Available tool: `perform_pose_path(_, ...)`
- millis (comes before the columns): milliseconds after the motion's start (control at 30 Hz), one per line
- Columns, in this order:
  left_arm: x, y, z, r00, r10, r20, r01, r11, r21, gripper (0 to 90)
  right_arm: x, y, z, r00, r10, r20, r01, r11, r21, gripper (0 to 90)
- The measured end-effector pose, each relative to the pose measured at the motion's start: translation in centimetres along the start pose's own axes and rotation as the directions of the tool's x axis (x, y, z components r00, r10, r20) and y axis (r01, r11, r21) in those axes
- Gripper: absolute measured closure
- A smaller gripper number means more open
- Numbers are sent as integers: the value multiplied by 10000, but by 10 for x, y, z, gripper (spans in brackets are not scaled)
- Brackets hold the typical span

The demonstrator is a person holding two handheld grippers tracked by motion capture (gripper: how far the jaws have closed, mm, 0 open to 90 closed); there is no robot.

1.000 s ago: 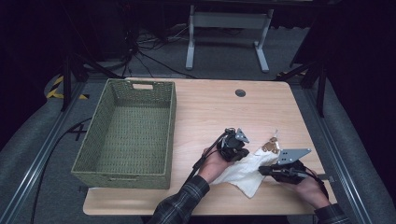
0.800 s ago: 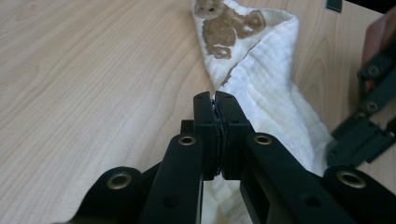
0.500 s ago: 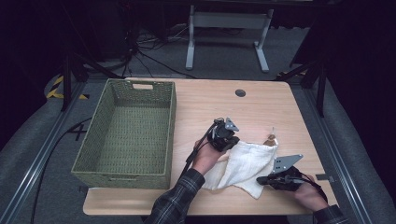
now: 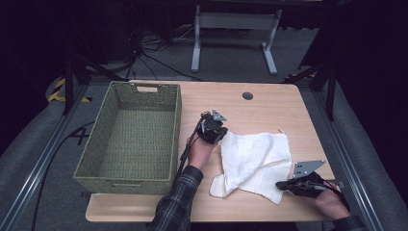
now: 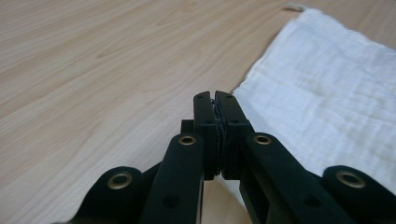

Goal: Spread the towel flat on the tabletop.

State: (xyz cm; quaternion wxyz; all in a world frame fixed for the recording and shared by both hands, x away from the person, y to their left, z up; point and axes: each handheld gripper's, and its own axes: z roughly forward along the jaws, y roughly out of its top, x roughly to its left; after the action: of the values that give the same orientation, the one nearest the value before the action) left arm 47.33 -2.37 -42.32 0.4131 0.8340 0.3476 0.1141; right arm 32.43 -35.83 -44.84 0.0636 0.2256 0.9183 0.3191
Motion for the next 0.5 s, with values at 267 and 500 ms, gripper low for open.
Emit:
perform_pose_path(267,10,8,4,9933,-185,-1139,197,9998,94,884,-7,-9,-10,9992,198,343,-202,9997,115,895)
perform_pose_path(500,17,8,5,9761,-569,-2097,650,9974,319,840,-14,-12,-15,9978,264,611,-269,9996,83,891)
